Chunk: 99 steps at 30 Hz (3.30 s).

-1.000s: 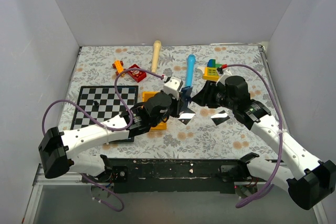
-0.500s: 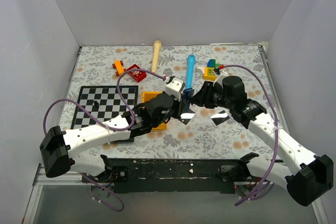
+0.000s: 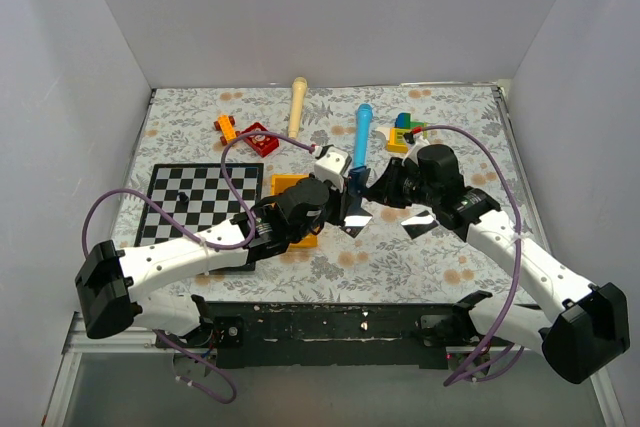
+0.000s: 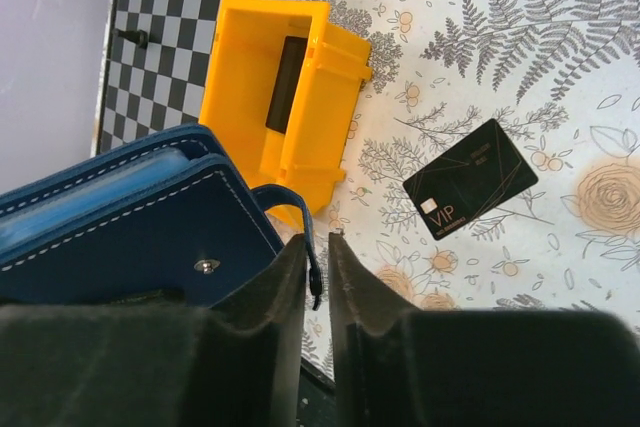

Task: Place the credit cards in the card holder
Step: Open the card holder at the center of the board.

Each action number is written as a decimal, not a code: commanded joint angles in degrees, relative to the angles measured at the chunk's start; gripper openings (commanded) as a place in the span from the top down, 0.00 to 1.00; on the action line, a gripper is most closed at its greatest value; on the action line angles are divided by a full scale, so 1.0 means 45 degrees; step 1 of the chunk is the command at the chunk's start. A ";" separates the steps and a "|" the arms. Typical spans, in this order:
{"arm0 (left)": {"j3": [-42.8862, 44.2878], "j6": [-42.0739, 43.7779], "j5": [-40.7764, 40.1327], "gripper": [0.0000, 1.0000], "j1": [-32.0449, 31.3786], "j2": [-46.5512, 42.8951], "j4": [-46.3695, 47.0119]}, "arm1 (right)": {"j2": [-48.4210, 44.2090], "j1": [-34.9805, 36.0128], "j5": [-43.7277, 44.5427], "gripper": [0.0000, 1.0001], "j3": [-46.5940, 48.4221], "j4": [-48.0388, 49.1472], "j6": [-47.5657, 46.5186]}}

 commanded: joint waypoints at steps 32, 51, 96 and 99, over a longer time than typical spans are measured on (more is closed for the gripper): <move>-0.1323 -0.1403 0.0285 0.36 0.2258 -0.0412 0.0339 | 0.0336 -0.0488 -0.0789 0.99 0.3619 -0.6094 -0.1684; -0.1302 -0.0953 0.0735 0.38 0.2258 -0.0354 0.0436 | 0.3796 -0.0741 -0.2595 0.99 0.6360 -1.0695 -0.3855; -0.2610 -0.1499 0.2491 0.40 0.2783 -0.0919 0.1452 | 0.3522 -0.3497 -0.6625 0.99 0.2040 -0.4052 -0.0399; -0.2982 -0.1734 0.2668 0.40 0.3116 -0.1368 0.1588 | 0.3620 -0.2971 -0.6843 0.99 0.2255 -0.3934 -0.0028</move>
